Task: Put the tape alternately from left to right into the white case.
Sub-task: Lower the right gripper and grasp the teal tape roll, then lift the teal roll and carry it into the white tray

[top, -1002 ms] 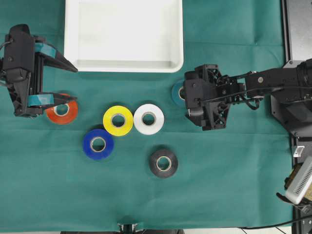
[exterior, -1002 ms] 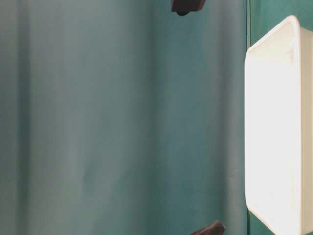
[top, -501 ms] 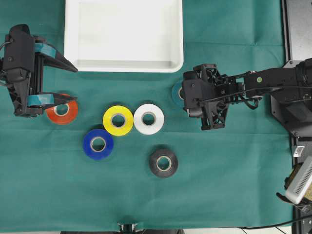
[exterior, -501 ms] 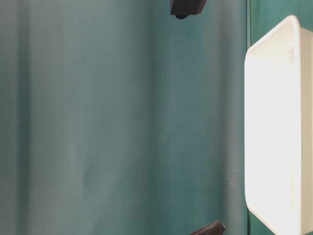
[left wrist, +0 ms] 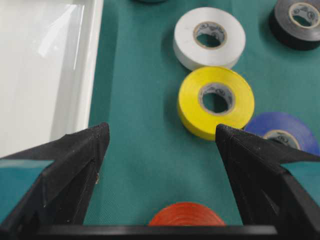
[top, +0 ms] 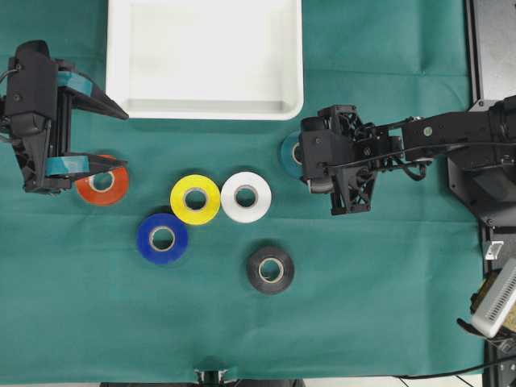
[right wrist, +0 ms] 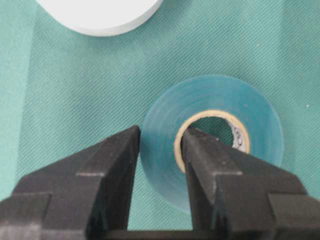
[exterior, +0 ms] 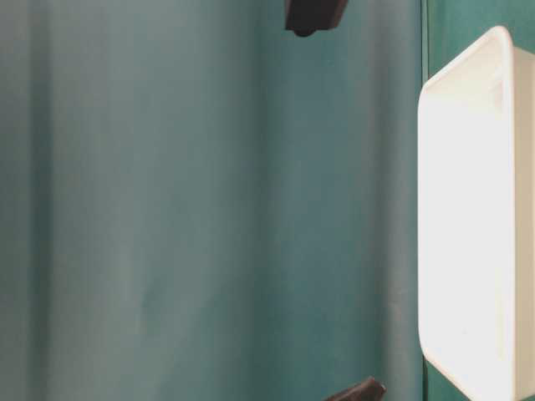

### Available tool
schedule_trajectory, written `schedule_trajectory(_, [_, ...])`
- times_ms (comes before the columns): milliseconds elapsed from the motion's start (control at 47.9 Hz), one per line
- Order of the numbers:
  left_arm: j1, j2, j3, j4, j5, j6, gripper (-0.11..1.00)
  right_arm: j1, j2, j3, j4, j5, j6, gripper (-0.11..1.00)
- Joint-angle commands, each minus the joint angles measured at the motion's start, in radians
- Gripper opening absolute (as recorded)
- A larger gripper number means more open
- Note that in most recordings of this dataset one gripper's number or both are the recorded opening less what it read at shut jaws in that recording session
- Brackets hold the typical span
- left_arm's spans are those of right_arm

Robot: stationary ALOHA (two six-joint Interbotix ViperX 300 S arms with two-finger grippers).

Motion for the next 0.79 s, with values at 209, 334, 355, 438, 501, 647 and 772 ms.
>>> schedule_trajectory(209, [0.002,-0.006,-0.014,-0.002,-0.003,0.000,0.91,0.002,-0.114,-0.031,0.000,0.035,0.017,0.01])
schedule_trajectory(334, [0.002,-0.006,-0.015,-0.002,-0.003,0.000,0.91,0.002,-0.141,-0.040,0.000,0.034,0.017,0.01])
schedule_trajectory(355, [0.002,-0.006,-0.015,-0.002,-0.003,0.000,0.91,0.003,-0.144,-0.043,0.000,0.032,0.017,0.01])
schedule_trajectory(438, [0.002,-0.006,-0.015,-0.002,-0.003,0.000,0.91,0.003,-0.152,-0.049,0.000,0.032,0.017,0.01])
schedule_trajectory(501, [0.002,-0.006,-0.015,-0.002,-0.003,0.000,0.91,0.003,-0.152,-0.054,-0.002,0.032,0.017,0.01])
schedule_trajectory(647, [0.002,-0.006,-0.015,-0.002,-0.003,0.000,0.91,0.003,-0.152,-0.064,-0.003,0.032,0.017,0.01])
schedule_trajectory(772, [0.002,-0.006,-0.015,-0.002,-0.003,0.000,0.91,-0.002,-0.150,-0.077,-0.003,0.031,0.015,0.01])
